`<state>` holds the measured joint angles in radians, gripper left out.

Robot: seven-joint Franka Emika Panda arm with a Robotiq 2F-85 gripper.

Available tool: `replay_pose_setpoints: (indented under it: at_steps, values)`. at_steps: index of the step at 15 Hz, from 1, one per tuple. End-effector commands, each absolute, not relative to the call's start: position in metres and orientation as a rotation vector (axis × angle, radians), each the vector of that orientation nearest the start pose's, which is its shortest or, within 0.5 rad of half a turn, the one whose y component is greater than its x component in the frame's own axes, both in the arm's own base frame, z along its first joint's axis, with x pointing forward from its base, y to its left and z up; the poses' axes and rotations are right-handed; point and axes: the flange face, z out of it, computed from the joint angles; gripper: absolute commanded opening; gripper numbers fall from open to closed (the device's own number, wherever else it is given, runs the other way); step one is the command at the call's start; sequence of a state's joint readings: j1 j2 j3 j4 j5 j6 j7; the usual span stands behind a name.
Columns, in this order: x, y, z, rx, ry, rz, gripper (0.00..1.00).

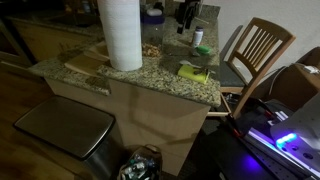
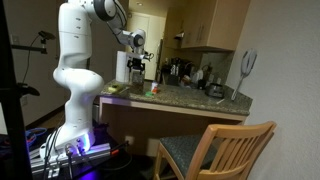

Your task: Move the silver spoon to the right

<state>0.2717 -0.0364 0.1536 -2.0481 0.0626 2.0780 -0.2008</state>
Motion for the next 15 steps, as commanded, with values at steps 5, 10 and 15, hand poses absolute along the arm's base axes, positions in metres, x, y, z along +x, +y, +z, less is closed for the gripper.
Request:
replay_pose_setpoints:
  at_steps: [5, 10, 15]
  values:
    - [0.499, 0.236, 0.462, -2.995, -0.607, -0.115, 1.00]
    - [0.494, 0.233, 0.464, -3.078, -0.628, -0.080, 1.00]
    - [0.486, 0.236, 0.460, -3.151, -0.258, 0.002, 1.00]
